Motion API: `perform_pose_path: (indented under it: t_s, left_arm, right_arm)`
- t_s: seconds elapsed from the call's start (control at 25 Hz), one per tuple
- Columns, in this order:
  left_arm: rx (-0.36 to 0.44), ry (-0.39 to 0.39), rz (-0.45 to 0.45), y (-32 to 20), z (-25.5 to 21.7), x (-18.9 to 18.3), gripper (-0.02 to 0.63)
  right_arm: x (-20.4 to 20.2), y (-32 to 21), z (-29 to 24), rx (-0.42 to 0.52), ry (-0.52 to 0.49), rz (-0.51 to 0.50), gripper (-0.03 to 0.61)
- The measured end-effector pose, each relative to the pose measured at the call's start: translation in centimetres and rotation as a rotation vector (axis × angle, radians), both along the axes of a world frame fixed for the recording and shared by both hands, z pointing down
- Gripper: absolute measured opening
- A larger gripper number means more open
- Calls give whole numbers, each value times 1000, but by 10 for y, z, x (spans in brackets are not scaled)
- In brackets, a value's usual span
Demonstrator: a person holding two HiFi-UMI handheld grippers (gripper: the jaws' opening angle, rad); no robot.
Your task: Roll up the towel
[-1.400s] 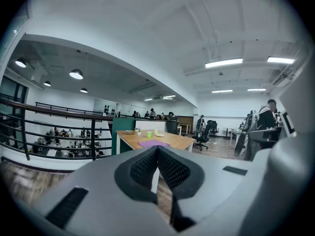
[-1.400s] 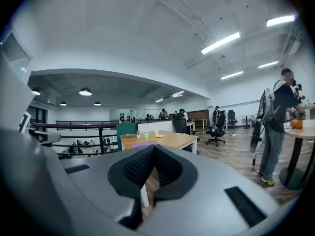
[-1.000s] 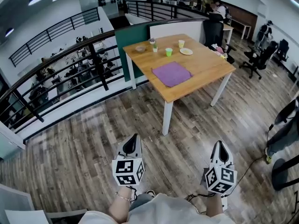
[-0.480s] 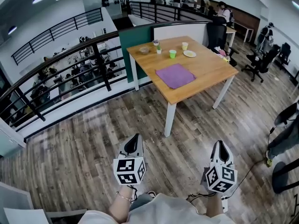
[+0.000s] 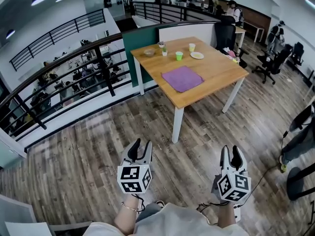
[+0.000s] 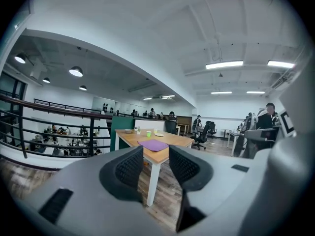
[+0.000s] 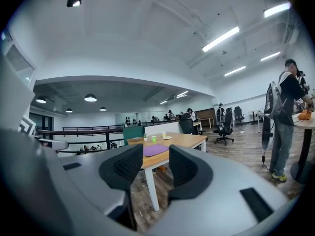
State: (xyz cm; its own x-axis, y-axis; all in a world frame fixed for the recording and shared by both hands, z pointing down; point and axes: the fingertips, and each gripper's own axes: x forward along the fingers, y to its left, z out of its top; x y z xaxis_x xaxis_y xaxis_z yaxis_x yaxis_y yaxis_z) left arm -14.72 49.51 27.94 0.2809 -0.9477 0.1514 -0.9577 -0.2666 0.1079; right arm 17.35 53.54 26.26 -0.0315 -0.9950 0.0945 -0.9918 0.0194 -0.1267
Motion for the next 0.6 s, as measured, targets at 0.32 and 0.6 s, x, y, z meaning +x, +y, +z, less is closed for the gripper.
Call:
perform_pose_path:
  t_s: [0.32, 0.6]
  left_arm:
    - [19, -8, 40, 1, 2, 9, 364]
    - [70, -61, 12, -1, -11, 10, 553]
  right_arm:
    - [1, 2, 0, 25, 27, 3, 329]
    - [5, 3, -8, 68, 61, 38, 544]
